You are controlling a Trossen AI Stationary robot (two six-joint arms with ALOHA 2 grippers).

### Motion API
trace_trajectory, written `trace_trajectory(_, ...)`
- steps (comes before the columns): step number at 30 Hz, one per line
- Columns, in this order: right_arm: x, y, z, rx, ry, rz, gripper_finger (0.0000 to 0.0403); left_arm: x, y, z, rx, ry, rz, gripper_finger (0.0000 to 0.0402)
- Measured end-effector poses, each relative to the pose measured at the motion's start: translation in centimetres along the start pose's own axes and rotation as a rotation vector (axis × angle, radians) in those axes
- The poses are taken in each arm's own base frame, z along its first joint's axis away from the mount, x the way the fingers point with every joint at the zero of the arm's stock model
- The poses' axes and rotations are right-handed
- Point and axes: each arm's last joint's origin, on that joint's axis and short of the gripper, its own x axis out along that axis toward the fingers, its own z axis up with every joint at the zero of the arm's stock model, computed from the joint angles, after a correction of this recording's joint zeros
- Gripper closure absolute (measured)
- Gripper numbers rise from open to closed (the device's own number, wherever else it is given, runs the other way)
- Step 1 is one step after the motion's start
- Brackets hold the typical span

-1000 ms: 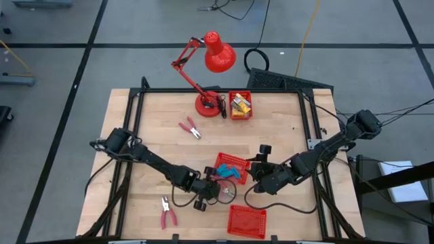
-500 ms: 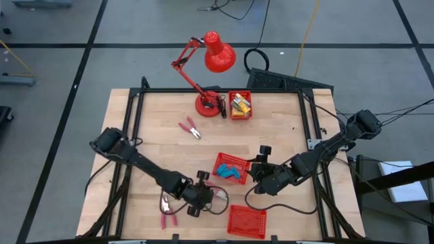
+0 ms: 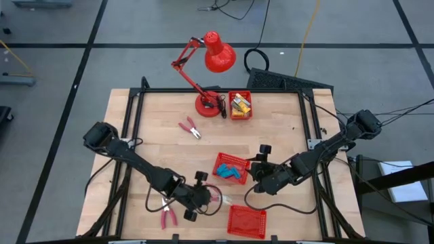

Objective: Pick & Place School Supplies
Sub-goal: Put the pink hole puncher into the bottom red basket

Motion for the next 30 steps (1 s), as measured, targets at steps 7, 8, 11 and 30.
trace_trajectory(7,0.0,-0.3,-0.1,-0.022,-0.001,-0.063,0.0239,0.6,-0.4,3.8,0.082,-0.097,-0.096,0.0361)
trace_trajectory(8,0.0,-0.3,-0.2,-0.026,0.003,-0.068,0.0239,1.0,-0.3,4.3,0.086,-0.104,-0.111,0.0361)
trace_trajectory(11,0.1,-0.4,-0.2,-0.020,0.008,-0.076,0.0239,2.6,-0.3,5.2,0.109,-0.120,-0.163,0.0361)
trace_trajectory(30,0.6,-2.0,-0.8,-0.059,0.048,-0.267,0.0239,7.4,0.7,8.6,0.160,-0.314,-0.456,0.0361)
